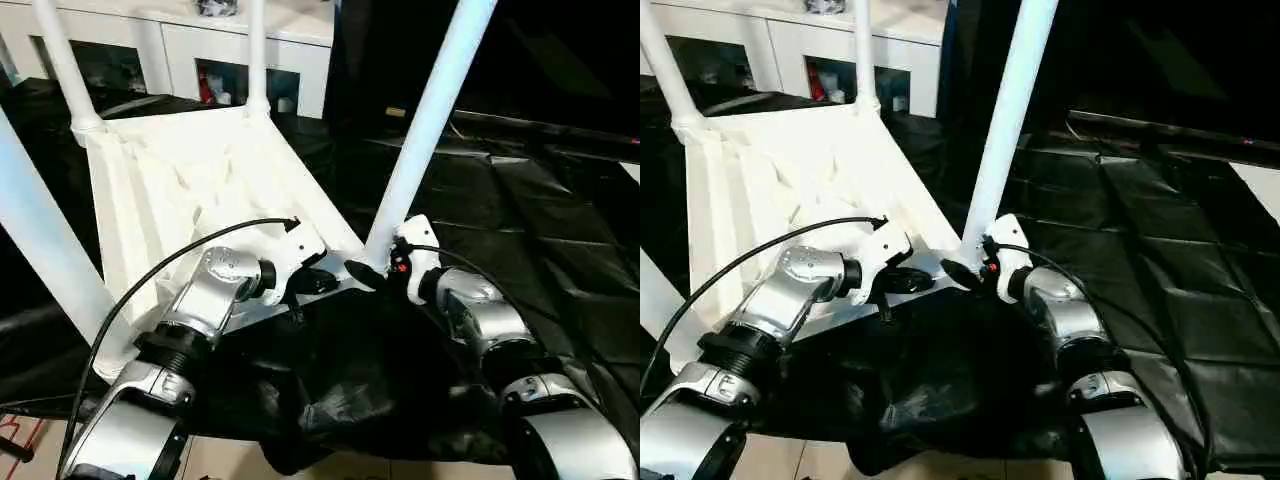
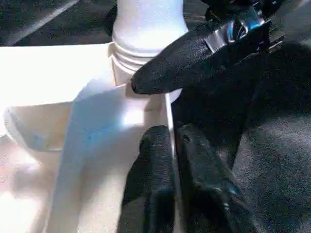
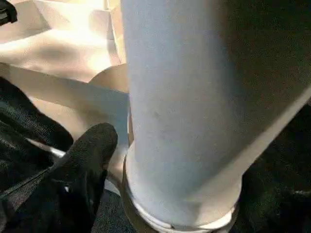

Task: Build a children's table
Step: Rotate leg to tighten

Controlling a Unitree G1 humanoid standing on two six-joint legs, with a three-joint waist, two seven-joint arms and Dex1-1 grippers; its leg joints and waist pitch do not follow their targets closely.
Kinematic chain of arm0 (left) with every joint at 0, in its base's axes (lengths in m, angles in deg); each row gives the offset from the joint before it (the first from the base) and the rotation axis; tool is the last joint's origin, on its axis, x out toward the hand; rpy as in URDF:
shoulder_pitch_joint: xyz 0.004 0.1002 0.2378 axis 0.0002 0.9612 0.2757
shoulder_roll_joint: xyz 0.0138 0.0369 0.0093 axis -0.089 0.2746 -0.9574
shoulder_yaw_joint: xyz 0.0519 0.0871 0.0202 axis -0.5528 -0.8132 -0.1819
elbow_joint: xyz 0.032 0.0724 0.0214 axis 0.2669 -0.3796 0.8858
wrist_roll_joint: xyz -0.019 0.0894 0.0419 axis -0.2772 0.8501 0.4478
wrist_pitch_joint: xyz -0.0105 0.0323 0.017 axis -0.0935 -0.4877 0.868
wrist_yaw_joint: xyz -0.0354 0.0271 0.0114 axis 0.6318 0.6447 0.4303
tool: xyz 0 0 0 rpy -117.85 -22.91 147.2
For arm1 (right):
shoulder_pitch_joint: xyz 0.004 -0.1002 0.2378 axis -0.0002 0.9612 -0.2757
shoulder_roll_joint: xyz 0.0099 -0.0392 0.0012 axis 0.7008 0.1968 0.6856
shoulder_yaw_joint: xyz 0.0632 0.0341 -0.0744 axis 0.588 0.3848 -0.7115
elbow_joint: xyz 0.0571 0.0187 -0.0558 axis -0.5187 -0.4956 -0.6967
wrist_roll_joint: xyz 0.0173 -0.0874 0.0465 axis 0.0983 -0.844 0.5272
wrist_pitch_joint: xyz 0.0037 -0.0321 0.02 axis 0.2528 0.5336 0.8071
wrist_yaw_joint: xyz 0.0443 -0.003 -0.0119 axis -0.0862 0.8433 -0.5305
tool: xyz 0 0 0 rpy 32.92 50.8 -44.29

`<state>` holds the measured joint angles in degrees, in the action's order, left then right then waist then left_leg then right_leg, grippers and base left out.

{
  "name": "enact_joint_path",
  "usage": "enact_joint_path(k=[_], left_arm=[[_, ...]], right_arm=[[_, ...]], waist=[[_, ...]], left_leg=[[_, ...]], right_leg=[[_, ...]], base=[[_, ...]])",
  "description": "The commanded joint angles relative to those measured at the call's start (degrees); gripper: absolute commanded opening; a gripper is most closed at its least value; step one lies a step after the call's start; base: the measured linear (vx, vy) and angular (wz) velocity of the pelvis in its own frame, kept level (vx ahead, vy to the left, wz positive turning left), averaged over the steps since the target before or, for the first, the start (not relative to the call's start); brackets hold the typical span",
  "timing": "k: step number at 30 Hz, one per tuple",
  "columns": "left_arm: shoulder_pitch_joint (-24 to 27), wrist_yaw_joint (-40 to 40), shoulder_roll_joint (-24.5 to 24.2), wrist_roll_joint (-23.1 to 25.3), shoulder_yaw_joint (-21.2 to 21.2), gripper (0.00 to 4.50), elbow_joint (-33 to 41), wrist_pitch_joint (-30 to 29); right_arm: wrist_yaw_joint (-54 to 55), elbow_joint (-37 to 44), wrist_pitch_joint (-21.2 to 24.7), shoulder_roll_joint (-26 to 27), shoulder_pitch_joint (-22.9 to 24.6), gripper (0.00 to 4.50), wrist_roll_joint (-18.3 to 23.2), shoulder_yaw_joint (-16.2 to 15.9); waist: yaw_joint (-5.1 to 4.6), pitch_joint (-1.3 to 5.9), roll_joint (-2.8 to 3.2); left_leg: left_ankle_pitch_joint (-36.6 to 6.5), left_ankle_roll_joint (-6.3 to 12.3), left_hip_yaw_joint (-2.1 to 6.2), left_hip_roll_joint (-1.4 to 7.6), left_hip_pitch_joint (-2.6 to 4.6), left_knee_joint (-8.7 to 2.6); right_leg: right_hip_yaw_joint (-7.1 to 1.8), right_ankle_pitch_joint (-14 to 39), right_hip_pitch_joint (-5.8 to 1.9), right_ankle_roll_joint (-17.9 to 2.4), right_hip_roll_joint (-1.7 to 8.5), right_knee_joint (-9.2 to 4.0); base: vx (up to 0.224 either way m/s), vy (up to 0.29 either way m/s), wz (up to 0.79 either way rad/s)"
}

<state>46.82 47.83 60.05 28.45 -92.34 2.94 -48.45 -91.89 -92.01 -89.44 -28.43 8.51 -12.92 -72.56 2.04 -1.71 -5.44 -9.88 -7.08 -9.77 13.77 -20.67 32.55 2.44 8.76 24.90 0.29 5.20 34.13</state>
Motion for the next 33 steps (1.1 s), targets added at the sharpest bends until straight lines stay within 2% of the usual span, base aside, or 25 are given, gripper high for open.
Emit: enact_joint_path(k=[1, 3, 4, 7, 11, 12, 16, 18, 20, 24, 26, 28, 31, 33], left_arm=[[-0.26, -0.35, 1.07, 1.50, -2.59, 0.80, -1.33, -0.39], [-0.23, -0.33, 0.97, 1.52, -2.66, 0.90, -1.21, -0.71], [-0.12, 0.28, 0.04, 2.19, -3.48, 0.90, -0.81, -2.33], [-0.08, 0.38, -0.64, 2.66, -3.93, 0.90, -0.56, -3.68], [-0.23, 0.14, -1.46, 2.72, -3.82, 0.90, -0.52, -5.85], [-0.21, 0.03, -1.70, 2.84, -3.75, 0.63, -0.27, -6.77], [-0.07, -0.71, -2.62, 2.99, -3.71, 0.49, 0.80, -9.52], [0.35, -0.07, -3.27, 2.54, -3.36, 0.17, 1.90, -10.70], [0.81, 0.77, -3.59, 1.91, -3.25, 0.12, 2.63, -10.71], [2.90, 5.22, -4.50, -0.45, -3.94, 0.06, 5.00, -5.76], [4.34, 8.70, -5.15, -2.05, -4.54, 0.00, 6.38, -2.59], [6.27, 13.82, -5.87, -4.39, -5.14, 0.00, 7.52, 3.39], [6.96, 15.85, -6.97, -4.30, -6.34, 0.00, 8.16, 5.00], [6.96, 16.40, -7.31, -4.38, -6.64, 0.00, 8.22, 4.35]], right_arm=[[-2.11, 0.57, 0.33, 0.17, 0.09, 3.86, -0.73, -1.83], [-2.21, 0.58, 0.38, 0.17, 0.09, 3.86, -0.75, -1.77], [-2.54, 0.71, 0.48, 0.23, 0.12, 3.86, -0.64, -1.57], [-2.82, 0.77, 0.43, 0.27, 0.19, 3.86, -0.56, -1.48], [-3.38, 0.95, 0.21, 0.19, 0.52, 3.86, -0.40, -1.65], [-3.48, 1.08, 0.23, 0.17, 0.63, 3.86, -0.41, -1.69], [-3.82, 1.19, 0.20, -0.04, 0.84, 3.86, -0.48, -1.65], [-4.10, 1.24, 0.22, -0.27, 0.86, 3.86, -0.52, -1.65], [-4.52, 1.37, 0.23, -0.43, 0.89, 3.86, -0.51, -1.70], [-5.63, 1.55, -0.36, -0.87, 0.83, 3.86, -0.50, -1.79], [-9.44, 2.54, 1.47, -1.32, 1.01, 4.14, 0.98, -1.67], [-14.14, 4.92, 3.45, -2.13, 1.77, 4.14, 2.48, -2.18], [-17.83, 7.90, 2.36, -3.82, 3.24, 4.42, 1.24, -5.07], [-19.80, 9.28, 2.13, -4.59, 3.97, 4.42, 0.90, -6.28]], waist=[[0.06, 2.99, 0.90], [-0.02, 3.06, 0.82], [-0.03, 3.10, 1.05], [-0.07, 3.07, 1.02], [-0.09, 3.00, 1.13], [-0.10, 3.01, 1.11], [-0.18, 3.02, 0.95], [-0.18, 2.99, 1.00], [-0.17, 2.94, 0.91], [0.03, 2.82, 0.88], [0.08, 2.89, 0.84], [0.05, 2.93, 0.72], [0.56, 2.96, 0.97], [0.69, 2.85, 0.77]], left_leg=[[-15.88, 1.78, -1.22, -0.95, -0.07, -3.65], [-15.23, 1.84, -1.16, -0.97, -0.23, -3.66], [-14.86, 1.84, -1.23, -0.97, -0.17, -3.56], [-14.09, 2.02, -1.30, -0.94, -0.17, -3.54], [-14.93, 1.76, -1.25, -0.93, -0.12, -3.61], [-14.95, 1.73, -1.25, -0.94, -0.13, -3.59], [-14.98, 1.78, -1.26, -0.96, -0.15, -3.55], [-14.60, 1.82, -1.23, -0.92, -0.15, -3.58], [-14.71, 1.82, -1.27, -0.94, -0.16, -3.56], [-16.37, 1.71, -1.17, -0.83, -0.07, -3.69], [-16.07, 1.93, -1.14, -0.84, -0.20, -3.70], [-15.22, 2.60, -1.19, -0.84, -0.22, -3.66], [-14.05, 3.22, -1.44, -0.64, 0.24, -3.52], [-14.02, 2.97, -1.44, -0.71, 0.07, -3.62]], right_leg=[[-1.01, 13.15, -3.35, -11.45, 0.96, -3.70], [-0.95, 12.90, -3.50, -11.45, 0.97, -3.64], [-1.02, 12.46, -3.46, -11.65, 1.04, -3.66], [-1.02, 10.71, -3.52, -12.40, 0.94, -3.45], [-0.98, 12.00, -3.51, -12.40, 0.96, -3.58], [-0.98, 12.08, -3.53, -12.35, 0.97, -3.58], [-0.97, 12.50, -3.55, -12.25, 0.95, -3.58], [-0.97, 12.34, -3.55, -12.39, 0.97, -3.53], [-0.97, 12.91, -3.55, -12.28, 1.00, -3.60], [-0.94, 15.87, -3.28, -11.56, 1.07, -3.89], [-0.99, 14.85, -3.44, -11.52, 1.03, -3.75], [-0.98, 12.67, -3.50, -12.06, 0.88, -3.58], [-1.05, 10.02, -3.21, -12.86, 0.90, -3.27], [-1.02, 10.93, -3.37, -12.60, 0.93, -3.22]], base=[[0.000, 0.000, 0.00], [0.000, 0.000, 0.00], [0.000, 0.000, 0.00], [0.000, 0.000, 0.00], [0.000, 0.000, 0.00], [0.000, 0.000, 0.00], [0.000, 0.000, 0.00], [0.000, 0.000, 0.00], [0.000, 0.000, 0.00], [0.000, 0.000, 0.00], [0.000, 0.000, 0.00], [0.000, 0.000, 0.00], [0.000, 0.000, 0.00], [0.000, 0.000, 0.00]])
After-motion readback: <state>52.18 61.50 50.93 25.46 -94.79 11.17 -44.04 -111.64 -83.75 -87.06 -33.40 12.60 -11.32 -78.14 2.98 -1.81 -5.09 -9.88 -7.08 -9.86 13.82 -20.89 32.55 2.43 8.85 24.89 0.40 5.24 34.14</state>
